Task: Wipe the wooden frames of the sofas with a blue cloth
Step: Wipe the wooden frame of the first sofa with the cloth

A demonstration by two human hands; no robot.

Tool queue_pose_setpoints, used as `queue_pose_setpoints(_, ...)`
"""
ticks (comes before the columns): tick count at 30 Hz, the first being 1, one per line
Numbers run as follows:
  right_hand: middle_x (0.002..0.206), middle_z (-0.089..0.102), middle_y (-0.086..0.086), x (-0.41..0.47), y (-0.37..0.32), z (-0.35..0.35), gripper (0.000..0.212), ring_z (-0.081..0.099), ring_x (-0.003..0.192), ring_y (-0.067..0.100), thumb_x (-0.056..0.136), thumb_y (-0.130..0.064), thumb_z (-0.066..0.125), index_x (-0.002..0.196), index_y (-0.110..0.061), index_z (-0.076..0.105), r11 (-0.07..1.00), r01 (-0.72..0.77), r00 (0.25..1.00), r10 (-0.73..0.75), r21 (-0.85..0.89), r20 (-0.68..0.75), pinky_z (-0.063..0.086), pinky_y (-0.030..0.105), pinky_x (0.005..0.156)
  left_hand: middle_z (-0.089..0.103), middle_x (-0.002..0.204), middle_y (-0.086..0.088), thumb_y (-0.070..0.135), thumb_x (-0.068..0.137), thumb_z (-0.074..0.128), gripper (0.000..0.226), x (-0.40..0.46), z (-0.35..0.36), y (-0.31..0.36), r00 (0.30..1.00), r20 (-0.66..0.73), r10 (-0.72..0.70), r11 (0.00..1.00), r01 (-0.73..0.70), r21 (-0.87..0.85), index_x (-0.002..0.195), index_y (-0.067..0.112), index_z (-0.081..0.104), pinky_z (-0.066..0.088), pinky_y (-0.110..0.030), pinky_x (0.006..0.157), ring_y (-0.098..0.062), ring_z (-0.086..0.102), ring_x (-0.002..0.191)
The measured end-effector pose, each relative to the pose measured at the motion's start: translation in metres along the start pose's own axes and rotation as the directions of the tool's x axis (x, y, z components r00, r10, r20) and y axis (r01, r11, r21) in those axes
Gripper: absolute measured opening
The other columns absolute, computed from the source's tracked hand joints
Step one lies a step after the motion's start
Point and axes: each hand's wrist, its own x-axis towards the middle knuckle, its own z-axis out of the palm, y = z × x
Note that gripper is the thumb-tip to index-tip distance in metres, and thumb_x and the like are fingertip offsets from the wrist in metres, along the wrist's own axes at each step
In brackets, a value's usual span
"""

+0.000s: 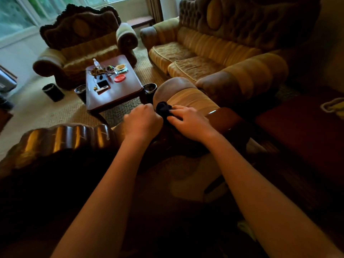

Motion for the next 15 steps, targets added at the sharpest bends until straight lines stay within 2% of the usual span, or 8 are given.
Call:
queue_pose_setpoints(2,0.137,0.052,-0.006,-0.028,0.002,0.016,0.037,0.042,0.129,0.019,0.092,-0.04,0.045,0.123,-0.027,0.062,0.997,0.076,0.977,-0.078,-0.02,-0.197,0.035,0.055,0.102,0.058,0.112,-0.015,0.019,0.088,0.042,0.026,0.0,0.002,0.0,1.0,0.01,0.0,0.999,0.0,0.034,0.107,0.007,0.056,0.04,-0.044,0.092,-0.034,0.054,0.106)
queue_pose_setpoints(4,0.133,0.056,-0.003,-0.048,0.003,0.032,0.042,0.043,0.129,0.02,0.089,-0.04,0.042,0.12,-0.022,0.064,0.993,0.109,0.925,-0.114,-0.036,-0.363,0.035,0.055,0.101,0.056,0.115,-0.016,0.019,0.089,0.041,0.028,-0.001,0.004,0.0,1.0,0.012,0.011,0.999,-0.012,0.053,0.111,0.007,0.054,0.036,-0.044,0.092,-0.034,0.053,0.109)
queue_pose_setpoints(7,0.128,0.06,-0.004,-0.047,0.004,0.04,0.038,0.047,0.125,0.018,0.088,-0.035,0.044,0.117,-0.022,0.066,0.995,0.085,0.897,-0.101,-0.058,-0.43,0.037,0.053,0.099,0.056,0.114,-0.016,0.019,0.088,0.04,0.027,-0.001,0.004,0.0,1.0,0.005,0.021,0.999,-0.021,0.05,0.108,0.008,0.054,0.035,-0.044,0.093,-0.034,0.053,0.108)
queue_pose_setpoints(10,0.117,0.066,-0.007,-0.017,-0.001,0.023,0.029,0.057,0.112,0.018,0.089,-0.032,0.049,0.109,-0.026,0.069,0.995,0.03,0.937,-0.061,-0.094,-0.344,0.043,0.045,0.093,0.056,0.117,-0.015,0.021,0.088,0.04,0.028,0.0,0.003,0.0,1.0,0.021,0.0,1.0,-0.001,0.03,0.109,0.008,0.054,0.033,-0.044,0.095,-0.034,0.052,0.111)
queue_pose_setpoints(13,0.088,0.068,0.0,0.022,-0.001,-0.004,0.02,0.062,0.085,0.018,0.091,-0.029,0.051,0.095,-0.022,0.069,0.995,-0.095,0.993,0.097,0.038,-0.061,0.047,0.034,0.075,0.056,0.116,-0.014,0.022,0.088,0.04,0.028,-0.001,0.001,0.001,1.0,0.02,-0.012,1.0,0.012,-0.027,0.108,0.009,0.056,0.033,-0.044,0.095,-0.033,0.052,0.11)
queue_pose_setpoints(15,0.089,0.068,0.002,0.033,0.0,-0.013,0.02,0.062,0.084,0.016,0.092,-0.027,0.053,0.098,-0.018,0.07,0.976,-0.164,0.985,0.156,0.142,0.07,0.049,0.034,0.076,0.056,0.113,-0.014,0.021,0.088,0.041,0.025,-0.001,-0.001,0.001,1.0,0.014,-0.016,0.998,0.016,-0.053,0.105,0.009,0.056,0.033,-0.044,0.094,-0.032,0.052,0.108)
